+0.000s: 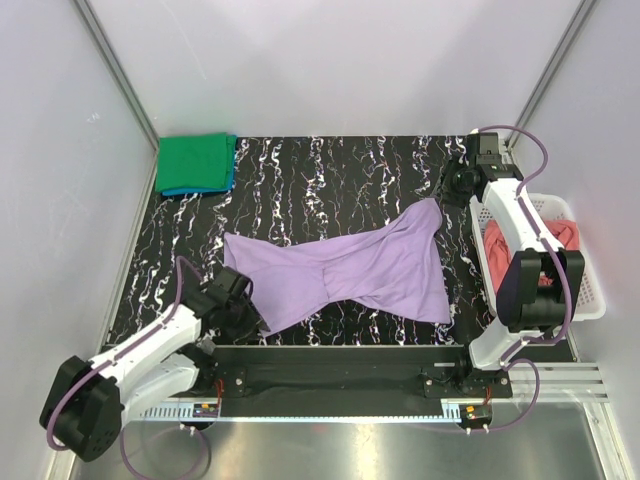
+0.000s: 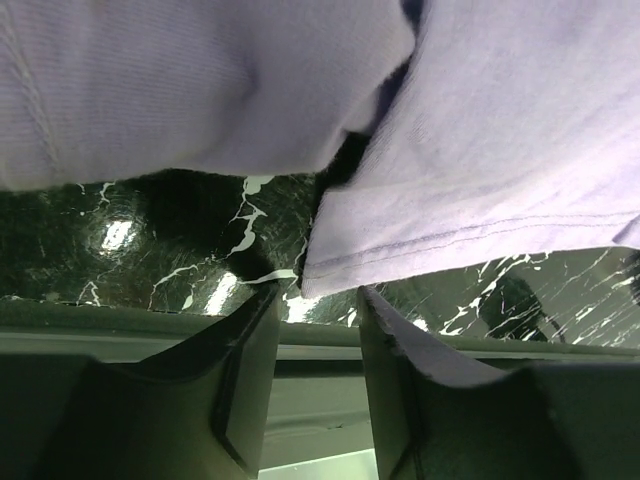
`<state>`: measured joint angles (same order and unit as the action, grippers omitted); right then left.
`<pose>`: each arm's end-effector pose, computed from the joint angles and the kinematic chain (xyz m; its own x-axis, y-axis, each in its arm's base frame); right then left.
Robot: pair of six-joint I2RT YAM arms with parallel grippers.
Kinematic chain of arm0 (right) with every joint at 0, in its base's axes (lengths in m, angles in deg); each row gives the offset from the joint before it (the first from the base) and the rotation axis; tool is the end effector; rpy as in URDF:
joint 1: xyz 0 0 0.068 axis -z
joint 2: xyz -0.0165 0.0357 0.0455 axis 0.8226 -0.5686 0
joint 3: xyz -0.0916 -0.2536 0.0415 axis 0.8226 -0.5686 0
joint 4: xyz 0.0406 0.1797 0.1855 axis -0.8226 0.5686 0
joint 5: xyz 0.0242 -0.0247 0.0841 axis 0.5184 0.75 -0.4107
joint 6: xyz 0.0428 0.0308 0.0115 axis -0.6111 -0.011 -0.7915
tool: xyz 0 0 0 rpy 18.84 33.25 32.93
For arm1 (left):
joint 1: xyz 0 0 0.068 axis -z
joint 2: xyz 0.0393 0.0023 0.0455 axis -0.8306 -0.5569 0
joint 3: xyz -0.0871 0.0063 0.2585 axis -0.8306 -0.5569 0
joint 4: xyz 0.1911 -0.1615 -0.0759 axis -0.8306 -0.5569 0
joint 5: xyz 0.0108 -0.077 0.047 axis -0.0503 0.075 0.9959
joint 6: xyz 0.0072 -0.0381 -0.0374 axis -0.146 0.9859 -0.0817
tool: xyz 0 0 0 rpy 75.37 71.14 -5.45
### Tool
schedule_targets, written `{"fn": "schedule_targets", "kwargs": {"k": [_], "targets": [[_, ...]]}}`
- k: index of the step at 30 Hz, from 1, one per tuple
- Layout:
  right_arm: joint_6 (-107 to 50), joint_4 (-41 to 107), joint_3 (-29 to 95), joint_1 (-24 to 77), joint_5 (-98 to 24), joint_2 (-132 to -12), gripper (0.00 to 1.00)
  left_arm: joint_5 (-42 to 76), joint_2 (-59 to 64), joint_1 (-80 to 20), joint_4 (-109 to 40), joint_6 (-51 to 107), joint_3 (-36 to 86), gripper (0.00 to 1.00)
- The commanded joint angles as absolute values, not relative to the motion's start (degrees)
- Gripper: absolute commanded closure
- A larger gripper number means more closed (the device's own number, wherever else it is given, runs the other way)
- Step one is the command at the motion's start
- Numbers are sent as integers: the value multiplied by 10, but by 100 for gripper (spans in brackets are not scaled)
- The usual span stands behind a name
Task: Fold and stack the t-shirts
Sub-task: Flatten the tshirt out
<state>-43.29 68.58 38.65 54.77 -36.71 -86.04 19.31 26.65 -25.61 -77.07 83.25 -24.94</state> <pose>0.3655 0.0078 0.2922 -0.7462 0.3601 -0.5599 0.2034 0.9242 0.3233 0.1150 -0.0723 0.1489 -0.8083 -0.5873 -0.0406 -0.5389 0.7659 -0.3508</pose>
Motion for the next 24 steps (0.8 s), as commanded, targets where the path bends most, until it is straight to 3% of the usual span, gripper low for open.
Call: {"fn": "schedule_targets", "kwargs": {"k": [1,8,9,14,17,18,24], "targets": [[-434,680,389,550,-362,-843,53,214,234,-252,-774,832,-233,59],[-430,681,386,550,-357,-836,52,240,209,-244,-787,824,-205,65],[-428,681,385,550,-356,-835,52,244,204,-244,-789,823,-209,71],[-422,681,386,549,-357,-838,52,252,195,-243,-787,820,-211,78],[-437,683,394,550,-358,-853,50,262,195,-244,-790,811,-190,92],[-444,685,398,550,-357,-860,50,273,193,-246,-797,804,-178,100],[-463,759,492,550,-318,-967,45,350,172,-312,-930,708,48,100]]}}
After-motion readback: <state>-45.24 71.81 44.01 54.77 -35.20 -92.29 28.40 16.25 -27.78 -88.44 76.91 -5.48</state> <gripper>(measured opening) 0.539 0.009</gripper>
